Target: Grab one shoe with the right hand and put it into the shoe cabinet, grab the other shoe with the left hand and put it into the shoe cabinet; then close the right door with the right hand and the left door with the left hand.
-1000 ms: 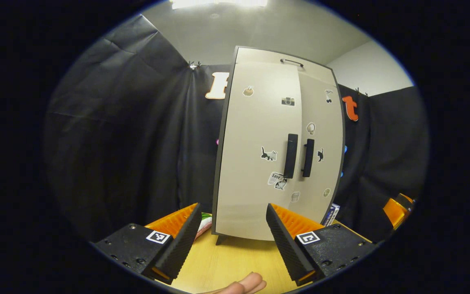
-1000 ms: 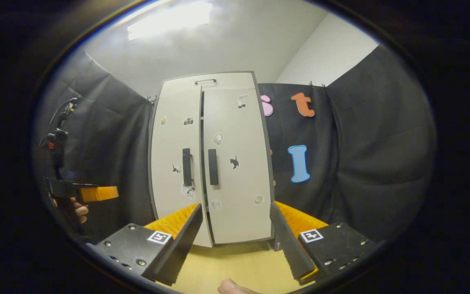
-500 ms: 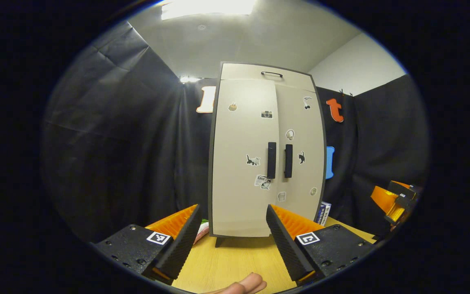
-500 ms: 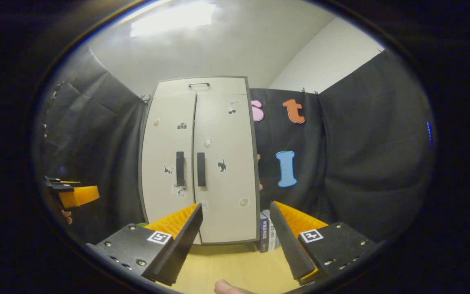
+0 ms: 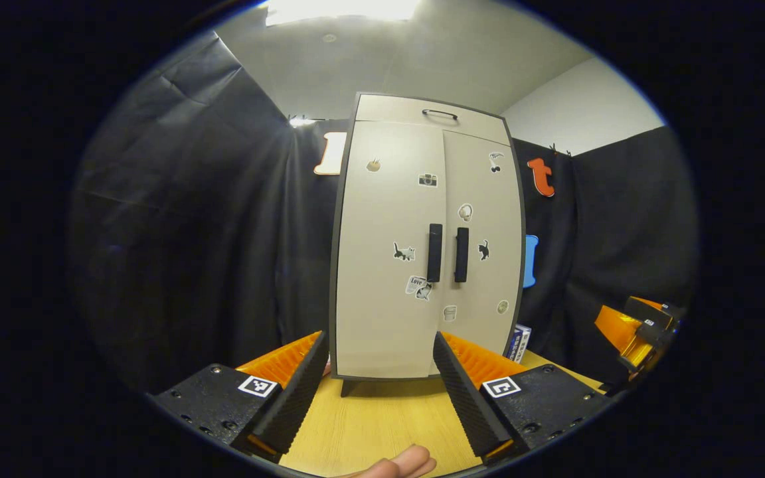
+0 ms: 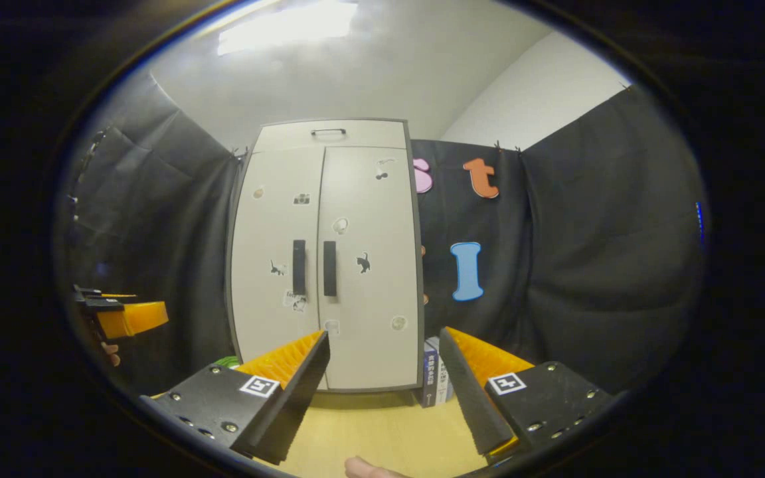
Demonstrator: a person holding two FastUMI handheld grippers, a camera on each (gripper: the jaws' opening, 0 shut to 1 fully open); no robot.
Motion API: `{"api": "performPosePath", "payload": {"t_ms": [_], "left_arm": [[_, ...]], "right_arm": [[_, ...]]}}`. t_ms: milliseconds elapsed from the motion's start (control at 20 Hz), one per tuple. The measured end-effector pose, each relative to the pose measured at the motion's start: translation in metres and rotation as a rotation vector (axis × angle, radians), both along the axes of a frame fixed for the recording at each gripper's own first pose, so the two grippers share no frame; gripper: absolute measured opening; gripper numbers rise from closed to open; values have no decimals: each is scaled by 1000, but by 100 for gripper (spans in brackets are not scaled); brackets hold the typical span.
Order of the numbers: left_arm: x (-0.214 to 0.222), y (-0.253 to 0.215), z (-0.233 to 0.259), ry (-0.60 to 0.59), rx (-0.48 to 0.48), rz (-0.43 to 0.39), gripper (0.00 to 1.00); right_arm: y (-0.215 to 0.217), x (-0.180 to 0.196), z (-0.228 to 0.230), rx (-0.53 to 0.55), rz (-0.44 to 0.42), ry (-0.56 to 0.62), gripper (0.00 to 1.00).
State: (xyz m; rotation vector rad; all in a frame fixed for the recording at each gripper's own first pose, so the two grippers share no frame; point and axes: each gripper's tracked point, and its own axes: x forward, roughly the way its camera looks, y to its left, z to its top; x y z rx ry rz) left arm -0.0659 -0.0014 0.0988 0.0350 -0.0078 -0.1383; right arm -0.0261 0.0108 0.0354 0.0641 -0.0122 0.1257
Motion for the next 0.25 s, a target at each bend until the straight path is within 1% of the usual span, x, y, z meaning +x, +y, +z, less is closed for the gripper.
{"api": "performPosePath", "payload": {"t_ms": [100, 250], "left_arm": [[2, 1, 4, -16, -18, 8, 96], [2, 1, 8, -41, -35, 7, 96]], "right_arm": [[15, -2, -9, -2, 58, 24, 98], [19, -8, -15, -13, 90, 24, 99]]}}
